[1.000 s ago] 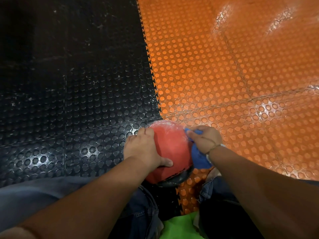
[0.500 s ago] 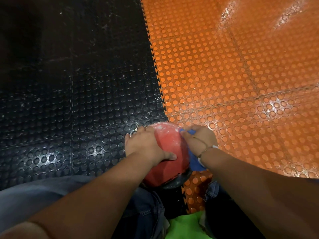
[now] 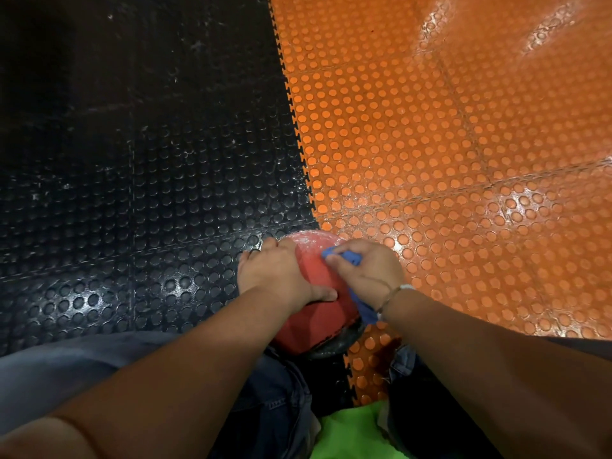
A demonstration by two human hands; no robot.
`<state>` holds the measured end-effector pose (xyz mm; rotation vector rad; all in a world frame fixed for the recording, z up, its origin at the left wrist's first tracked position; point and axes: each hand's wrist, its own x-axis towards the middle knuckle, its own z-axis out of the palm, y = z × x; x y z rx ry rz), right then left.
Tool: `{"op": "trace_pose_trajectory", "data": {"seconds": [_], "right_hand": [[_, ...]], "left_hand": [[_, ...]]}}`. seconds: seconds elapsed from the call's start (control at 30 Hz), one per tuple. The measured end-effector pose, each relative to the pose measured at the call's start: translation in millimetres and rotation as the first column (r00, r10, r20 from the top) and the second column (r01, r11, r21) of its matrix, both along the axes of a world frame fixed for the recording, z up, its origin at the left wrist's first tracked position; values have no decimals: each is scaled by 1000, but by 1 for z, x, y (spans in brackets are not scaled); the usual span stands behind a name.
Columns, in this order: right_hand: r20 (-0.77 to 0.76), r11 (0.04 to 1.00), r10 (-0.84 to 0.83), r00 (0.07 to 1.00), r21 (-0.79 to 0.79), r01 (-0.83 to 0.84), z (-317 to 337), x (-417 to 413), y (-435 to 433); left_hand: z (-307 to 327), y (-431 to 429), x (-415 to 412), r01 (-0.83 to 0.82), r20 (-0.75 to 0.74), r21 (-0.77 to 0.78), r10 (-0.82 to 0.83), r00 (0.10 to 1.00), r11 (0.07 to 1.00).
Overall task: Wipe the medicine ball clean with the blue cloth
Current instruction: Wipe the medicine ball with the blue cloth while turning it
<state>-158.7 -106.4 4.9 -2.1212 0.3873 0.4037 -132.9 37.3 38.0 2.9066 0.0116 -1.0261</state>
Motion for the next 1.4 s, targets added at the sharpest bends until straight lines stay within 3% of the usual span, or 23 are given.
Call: {"op": "trace_pose_trajectory", "data": {"seconds": [0.1, 0.17, 0.27, 0.37, 0.47, 0.53, 0.6, 0.67, 0.7, 0.77, 0.83, 0.87, 0.93, 1.0, 1.07, 1.17, 1.23, 1.33, 1.4], "right_hand": [[-129, 967, -242, 962, 52, 250, -5, 2, -17], [-96, 983, -185, 978, 2, 186, -5, 2, -10], [59, 997, 73, 996, -12, -72, -1, -1, 7], [-65, 991, -88, 994, 100, 94, 0, 4, -6], [-113, 987, -160, 981, -33, 157, -3, 5, -8], [30, 991, 23, 999, -129, -19, -1, 1, 3], [132, 927, 322, 937, -244, -284, 1, -3, 12], [146, 888, 409, 901, -290, -357, 0, -3, 8], [131, 910, 363, 923, -262, -321, -1, -3, 3], [54, 985, 117, 992, -131, -109, 0, -1, -7], [-31, 995, -71, 997, -78, 68, 0, 2, -7], [-29, 991, -32, 999, -133, 28, 1, 4, -4], [32, 948, 207, 978, -253, -192, 7, 5, 7], [75, 906, 369, 926, -251, -341, 6, 2, 10], [55, 953, 272, 961, -154, -261, 2, 4, -2], [-58, 995, -22, 998, -95, 17, -2, 8, -15], [-29, 977, 65, 997, -200, -69, 0, 8, -4], [127, 907, 364, 923, -272, -321, 3, -2, 14], [151, 934, 321, 935, -216, -285, -3, -2, 6]], "left_hand": [[2, -2, -1, 1, -4, 1, -1, 1000, 1000], [1, -2, 0, -5, 1, 9, 5, 1000, 1000], [2, 2, 3, -37, -6, 4, 37, 999, 999], [4, 7, 4, 18, -50, 21, -17, 999, 1000], [6, 9, 0, 60, -64, 23, -59, 996, 998], [6, 9, 0, 55, -56, 12, -55, 997, 998], [5, 9, 3, 29, -58, -1, -29, 998, 1000], [4, 10, 4, 12, -61, -5, -12, 998, 1000], [4, 10, 4, 8, -59, -2, -8, 998, 1000], [4, 8, 2, 9, -45, 3, -8, 999, 1000], [2, 4, 0, 6, -21, 6, -5, 1000, 1000], [2, 3, 0, 3, -12, 7, -2, 1000, 1000], [0, 4, 2, -8, -3, 5, 8, 1000, 1000], [0, 7, 3, -20, -13, 2, 20, 1000, 1000], [0, 10, 2, -20, -30, 8, 20, 999, 1000], [-1, 11, 0, -17, -20, 14, 18, 1000, 1000], [-1, 10, 2, -23, -15, 16, 24, 1000, 1000], [-3, 14, 5, -48, -24, 12, 49, 999, 999], [-3, 16, 6, -54, -31, 10, 54, 998, 998]]}}
